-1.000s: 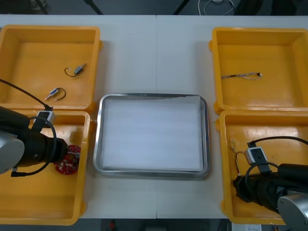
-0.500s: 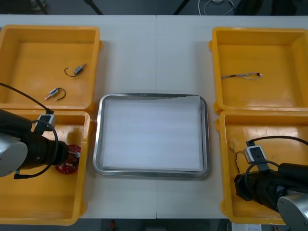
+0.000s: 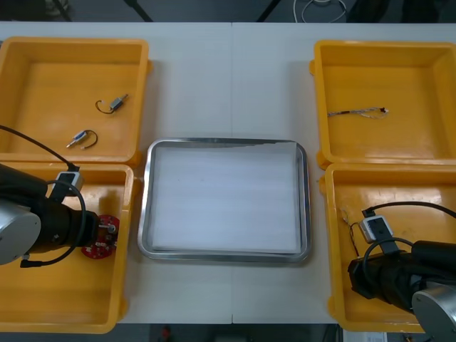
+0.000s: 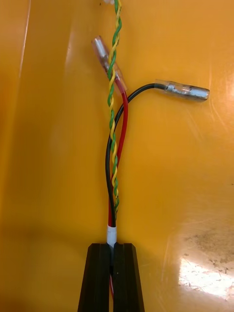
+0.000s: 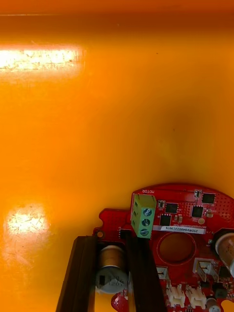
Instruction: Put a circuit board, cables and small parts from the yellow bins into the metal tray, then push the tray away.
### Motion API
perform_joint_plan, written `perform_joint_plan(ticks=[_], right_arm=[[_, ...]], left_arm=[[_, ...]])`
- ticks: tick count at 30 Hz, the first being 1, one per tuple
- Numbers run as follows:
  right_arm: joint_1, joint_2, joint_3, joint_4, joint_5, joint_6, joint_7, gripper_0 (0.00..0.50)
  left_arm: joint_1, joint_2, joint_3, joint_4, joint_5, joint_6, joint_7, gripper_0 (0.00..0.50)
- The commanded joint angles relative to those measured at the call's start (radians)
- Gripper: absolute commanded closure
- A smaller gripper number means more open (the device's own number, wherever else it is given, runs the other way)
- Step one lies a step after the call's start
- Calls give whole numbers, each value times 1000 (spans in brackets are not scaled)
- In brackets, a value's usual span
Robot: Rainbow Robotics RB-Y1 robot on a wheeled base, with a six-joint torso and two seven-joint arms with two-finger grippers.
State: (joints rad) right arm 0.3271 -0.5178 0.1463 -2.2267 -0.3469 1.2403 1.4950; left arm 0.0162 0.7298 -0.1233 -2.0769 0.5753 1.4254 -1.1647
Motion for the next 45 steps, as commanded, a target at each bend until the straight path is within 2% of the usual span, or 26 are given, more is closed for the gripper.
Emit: perform_joint_plan(ticks=[1,9,13,19,24,29,32,41,45], right_arm=[[-16,-34,-14,-51,-1,105,34,500],[-42,-50,-86,-229,-14,318,27,500],[-59,-56,-123,-295,-24,410,24,500],[-86,-91,-197,-391,-56,558,16,500],[-114,-131,-309,-391,-179,680,5,500],[-154,-188,-413,-391,-340,680,4,500],[-174,-225,-445,-391,-400,680,-1,500],[-253,-309,-453,-391,-524,680,-1,500],[-301,-341,-444,-391,-589,680,-1,500]], left_arm=[[25,-12,-12,-6,-14,-13,108,500],[21,28,7,-19,0,-11,108,500],[11,56,53,-20,54,-2,105,500],[-28,71,137,-31,115,112,89,500],[-84,71,229,-77,156,254,86,500],[-157,73,292,-129,213,403,91,500],[-196,73,294,-155,222,474,100,499],[-271,85,289,-186,308,494,138,500],[-309,92,237,-200,340,494,209,500]])
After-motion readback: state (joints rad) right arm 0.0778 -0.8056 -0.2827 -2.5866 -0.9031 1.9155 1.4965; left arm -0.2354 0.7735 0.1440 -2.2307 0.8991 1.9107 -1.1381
